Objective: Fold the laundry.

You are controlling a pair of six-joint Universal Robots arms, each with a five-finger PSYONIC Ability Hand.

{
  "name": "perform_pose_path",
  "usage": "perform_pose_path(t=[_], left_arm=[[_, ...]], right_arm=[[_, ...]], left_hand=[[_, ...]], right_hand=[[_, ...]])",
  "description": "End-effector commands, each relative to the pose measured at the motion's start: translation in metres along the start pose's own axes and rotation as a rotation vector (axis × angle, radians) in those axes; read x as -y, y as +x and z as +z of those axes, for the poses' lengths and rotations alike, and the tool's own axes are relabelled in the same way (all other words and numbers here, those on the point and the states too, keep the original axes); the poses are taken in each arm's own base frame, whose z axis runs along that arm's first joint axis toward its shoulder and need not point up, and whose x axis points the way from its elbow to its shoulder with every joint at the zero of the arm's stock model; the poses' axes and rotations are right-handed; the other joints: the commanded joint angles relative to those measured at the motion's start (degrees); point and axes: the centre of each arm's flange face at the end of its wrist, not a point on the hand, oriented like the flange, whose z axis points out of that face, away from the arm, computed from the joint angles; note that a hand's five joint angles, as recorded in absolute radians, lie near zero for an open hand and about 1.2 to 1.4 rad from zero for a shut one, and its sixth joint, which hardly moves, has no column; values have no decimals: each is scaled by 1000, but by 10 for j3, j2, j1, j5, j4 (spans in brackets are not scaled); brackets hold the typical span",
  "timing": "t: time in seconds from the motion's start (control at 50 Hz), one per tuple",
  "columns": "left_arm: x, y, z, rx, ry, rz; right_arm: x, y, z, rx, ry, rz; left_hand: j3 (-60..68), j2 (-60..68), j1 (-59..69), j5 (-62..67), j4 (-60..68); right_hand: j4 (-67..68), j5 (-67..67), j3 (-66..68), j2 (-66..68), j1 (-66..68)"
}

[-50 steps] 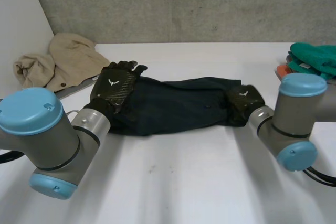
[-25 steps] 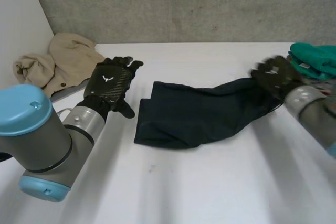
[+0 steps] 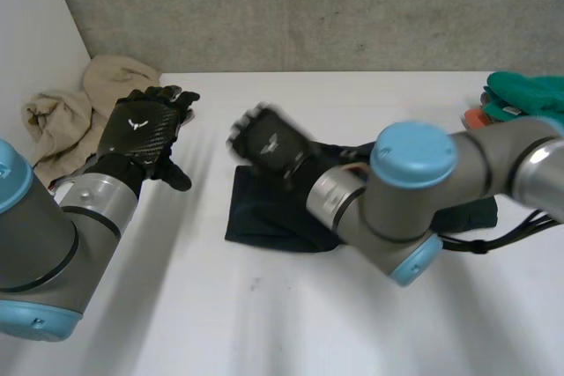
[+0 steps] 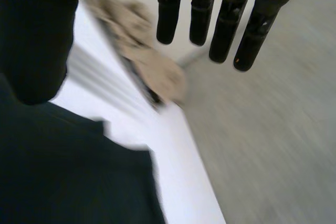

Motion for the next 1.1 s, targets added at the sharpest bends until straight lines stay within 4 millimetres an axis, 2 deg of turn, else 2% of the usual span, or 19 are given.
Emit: perform_pose_path(t=[0.02, 0.04, 0.06, 0.12, 0.14, 0.24, 0.34, 0.42, 0.6, 0.78, 1.0, 1.1], left_arm=[[-1, 0, 1, -1, -4, 0], [-1, 0, 1, -1, -4, 0], [-1, 0, 1, -2, -3, 0], [-2, 3, 0, -9, -7, -1], [-3, 3, 0, -11, -8, -2], [-7, 6, -4, -20, -23, -5], [-9, 6, -5, -22, -31, -5], [-9, 7, -6, -24, -32, -5], [-11, 7, -5, -26, -36, -5], [-11, 8, -5, -28, -37, -6], [-12, 8, -6, -27, -41, -4], [-12, 9, -7, -30, -42, -6]], right_arm=[[-34, 115, -58, -466, -191, 460], [-36, 121, -67, -472, -197, 480], [-40, 131, -83, -472, -212, 490], [-54, 143, -109, -469, -259, 484], [-70, 145, -124, -464, -309, 475], [-112, 138, -165, -408, -480, 389], [-130, 127, -182, -344, -550, 302], [-149, 120, -184, -317, -565, 314], [-171, 114, -177, -291, -541, 305], [-181, 119, -170, -296, -534, 292], [-193, 126, -165, -305, -530, 285], [-199, 128, -161, -306, -527, 281]], left_hand=[[-18, -12, -3, -22, -12], [-18, -12, -3, -22, -12], [-18, -12, -3, -22, -12], [-18, -12, -3, -22, -12], [-18, -12, -3, -22, -12], [-18, -12, -3, -22, -12], [-18, -12, -3, -22, -12], [-18, -12, -3, -22, -12], [-18, -12, -3, -22, -12], [-18, -12, -3, -22, -12], [-18, -12, -3, -22, -12], [-18, -12, -3, -22, -12]], right_hand=[[-98, -96, -94, -90, -72], [-98, -96, -94, -90, -72], [-103, -101, -99, -95, -77], [-103, -101, -99, -95, -77], [-91, -89, -88, -83, -65], [-74, -72, -71, -66, -48], [-74, -72, -71, -66, -48], [-76, -74, -72, -68, -50], [-66, -64, -62, -58, -40], [84, 86, 87, 92, 110], [158, 160, 161, 166, 184], [309, 311, 312, 317, 335]])
